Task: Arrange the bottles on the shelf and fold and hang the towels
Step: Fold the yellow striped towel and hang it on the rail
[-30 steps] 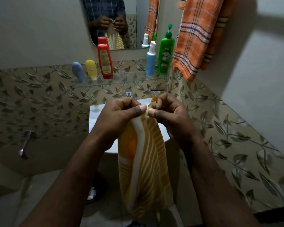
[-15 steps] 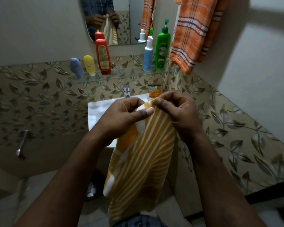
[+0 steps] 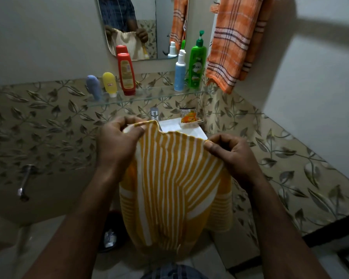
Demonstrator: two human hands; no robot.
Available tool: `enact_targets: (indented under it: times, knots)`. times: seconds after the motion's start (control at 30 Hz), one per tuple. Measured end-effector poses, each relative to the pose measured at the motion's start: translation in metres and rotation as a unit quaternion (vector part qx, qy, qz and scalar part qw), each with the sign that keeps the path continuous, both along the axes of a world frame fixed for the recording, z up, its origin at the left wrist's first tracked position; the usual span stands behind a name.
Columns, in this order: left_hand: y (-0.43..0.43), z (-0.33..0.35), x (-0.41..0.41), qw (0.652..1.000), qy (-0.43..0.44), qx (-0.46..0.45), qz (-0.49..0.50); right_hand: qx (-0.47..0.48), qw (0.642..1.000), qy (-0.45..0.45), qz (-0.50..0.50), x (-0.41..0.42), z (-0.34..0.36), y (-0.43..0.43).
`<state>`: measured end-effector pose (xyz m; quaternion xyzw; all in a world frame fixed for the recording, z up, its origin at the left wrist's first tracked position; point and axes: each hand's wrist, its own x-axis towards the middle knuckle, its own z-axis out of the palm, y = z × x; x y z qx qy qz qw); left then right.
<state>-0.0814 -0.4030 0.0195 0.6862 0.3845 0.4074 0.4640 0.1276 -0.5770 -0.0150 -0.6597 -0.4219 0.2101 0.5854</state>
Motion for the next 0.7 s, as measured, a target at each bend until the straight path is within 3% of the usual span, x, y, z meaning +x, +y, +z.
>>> enact_targets:
  times: [0.07, 0.17, 0.27, 0.33, 0.43, 0.53, 0.63, 0.7]
  knots:
    - [-0.012, -0.001, 0.008, 0.992, 0.021, 0.029, -0.121, 0.007, 0.998, -0.046, 0.040, -0.012, 0.013, 0.006]
    - [-0.024, -0.001, 0.023, 0.947, 0.075, 0.074, -0.303, 0.049, 0.991, -0.104, 0.069, -0.028, 0.026, 0.018]
    - [-0.020, -0.006, 0.029, 0.964, 0.075, 0.100, -0.236, 0.071, 0.995, -0.066, 0.031, -0.026, 0.025, 0.023]
    - [-0.011, -0.010, 0.027, 0.982, 0.050, 0.116, -0.137, 0.024, 0.998, -0.055, 0.029, -0.017, 0.016, 0.018]
    - [-0.001, -0.007, 0.020, 0.997, -0.040, 0.036, -0.058, -0.075, 0.992, -0.064, 0.083, -0.005, -0.005, 0.005]
    - [-0.003, -0.001, 0.018, 0.989, -0.022, 0.044, -0.139, -0.098, 0.984, -0.128, 0.082, -0.004, -0.015, 0.001]
    - [-0.021, 0.004, 0.022, 0.967, 0.048, 0.132, -0.213, -0.020, 0.997, -0.057, 0.051, -0.014, -0.002, 0.007]
    - [-0.028, 0.000, 0.030, 0.963, 0.060, 0.147, -0.219, -0.010, 0.995, -0.079, 0.067, -0.019, 0.007, 0.012]
